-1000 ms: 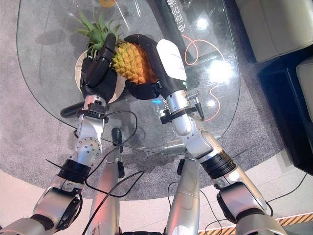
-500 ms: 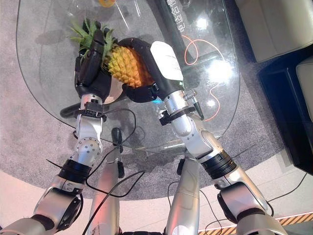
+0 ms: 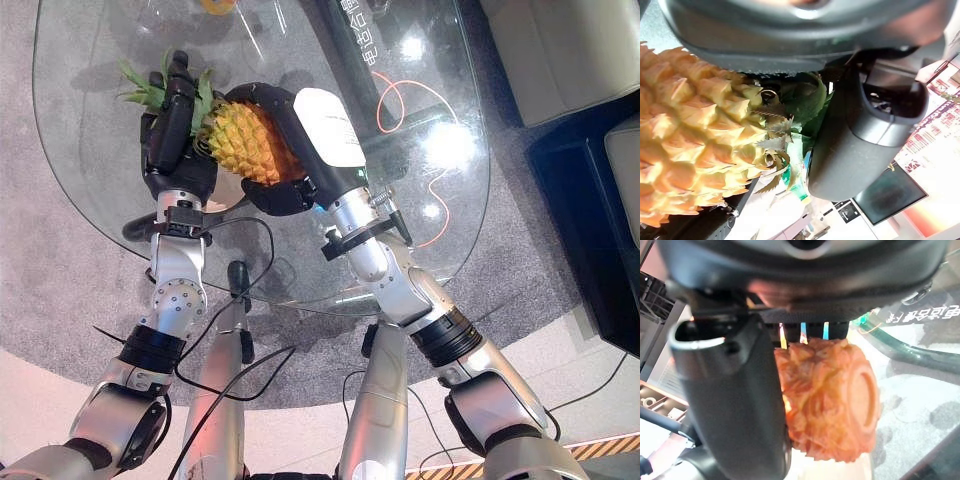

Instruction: Pick up the fruit to the plate

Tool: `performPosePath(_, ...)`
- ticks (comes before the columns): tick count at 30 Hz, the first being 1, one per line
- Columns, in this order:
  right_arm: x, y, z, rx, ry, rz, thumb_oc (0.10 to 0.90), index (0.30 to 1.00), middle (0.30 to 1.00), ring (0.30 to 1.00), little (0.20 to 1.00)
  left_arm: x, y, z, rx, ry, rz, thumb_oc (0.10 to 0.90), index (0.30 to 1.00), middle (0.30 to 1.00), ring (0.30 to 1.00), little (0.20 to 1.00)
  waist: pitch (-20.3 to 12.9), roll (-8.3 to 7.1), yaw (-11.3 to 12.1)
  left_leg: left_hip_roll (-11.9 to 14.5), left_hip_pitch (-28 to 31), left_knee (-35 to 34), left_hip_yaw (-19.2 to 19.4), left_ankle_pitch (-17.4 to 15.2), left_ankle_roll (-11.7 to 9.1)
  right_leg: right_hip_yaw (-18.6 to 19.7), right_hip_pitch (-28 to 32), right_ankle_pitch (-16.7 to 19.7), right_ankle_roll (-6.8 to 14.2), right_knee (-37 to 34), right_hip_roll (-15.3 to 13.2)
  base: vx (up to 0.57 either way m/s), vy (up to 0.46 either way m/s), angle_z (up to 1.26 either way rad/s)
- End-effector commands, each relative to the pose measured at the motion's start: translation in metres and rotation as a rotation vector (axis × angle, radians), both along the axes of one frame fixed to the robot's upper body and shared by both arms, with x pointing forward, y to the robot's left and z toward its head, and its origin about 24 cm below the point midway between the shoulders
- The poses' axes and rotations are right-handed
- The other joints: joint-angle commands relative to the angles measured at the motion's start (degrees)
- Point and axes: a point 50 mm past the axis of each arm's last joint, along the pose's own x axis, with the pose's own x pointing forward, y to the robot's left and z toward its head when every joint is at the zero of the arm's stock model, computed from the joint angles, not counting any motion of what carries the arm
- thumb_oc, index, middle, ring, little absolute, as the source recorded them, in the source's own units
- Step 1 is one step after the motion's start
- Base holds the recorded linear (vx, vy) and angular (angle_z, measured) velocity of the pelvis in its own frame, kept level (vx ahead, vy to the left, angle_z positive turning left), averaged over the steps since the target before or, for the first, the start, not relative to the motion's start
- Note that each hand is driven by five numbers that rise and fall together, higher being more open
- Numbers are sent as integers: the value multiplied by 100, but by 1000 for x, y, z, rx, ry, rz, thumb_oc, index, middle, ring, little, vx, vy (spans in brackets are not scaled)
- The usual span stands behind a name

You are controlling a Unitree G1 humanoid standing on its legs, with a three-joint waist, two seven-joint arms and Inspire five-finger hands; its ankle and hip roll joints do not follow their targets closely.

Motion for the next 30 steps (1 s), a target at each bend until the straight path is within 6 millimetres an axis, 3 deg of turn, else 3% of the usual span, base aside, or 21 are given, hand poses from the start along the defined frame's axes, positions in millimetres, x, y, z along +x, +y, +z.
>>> performPosePath(1, -46, 30, 65, 78, -331, 257, 100, 300, 300, 300, 200, -36, -7, 77, -11, -451, -2, 100, 300, 300, 300, 200, -98, -40, 67, -82, -131, 374, 65, -163, 255, -601, 295, 411, -183, -448, -39, 0, 0, 0)
performPosePath(3, -46, 29, 65, 93, -335, 248, 100, 300, 300, 300, 200, -36, -6, 77, -11, -454, 10, 100, 300, 300, 300, 200, -98, -45, 69, -88, -131, 385, 56, -173, 259, -599, 294, 412, -184, -446, -38, 0, 0, 0)
performPosePath(4, -45, 28, 64, 107, -336, 244, 226, 408, 408, 408, 326, -36, -5, 77, -10, -456, 17, 100, 300, 300, 300, 200, -98, -48, 67, -89, -118, 384, 57, -178, 260, -601, 303, 413, -182, -449, -38, 0, 0, 0)
performPosePath(5, -45, 28, 65, 120, -337, 236, 712, 825, 825, 825, 812, -37, -5, 77, -10, -458, 23, 100, 300, 300, 300, 200, -98, -50, 63, -85, -118, 392, 61, -181, 257, -600, 306, 413, -183, -451, -39, 0, 0, 0)
performPosePath(6, -44, 27, 65, 129, -332, 233, 800, 900, 900, 900, 900, -37, -5, 77, -11, -460, 28, 100, 300, 300, 300, 200, -98, -49, 59, -84, -117, 401, 62, -184, 254, -596, 306, 414, -185, -452, -39, 0, 0, 0)
performPosePath(30, -43, 23, 66, 159, -332, 214, 800, 900, 900, 900, 900, -37, 4, 80, 21, -465, 138, 100, 300, 300, 300, 200, -98, 4, 41, -70, -53, 280, 109, -133, 247, -574, 323, 414, -191, -497, -35, 0, 0, 0)
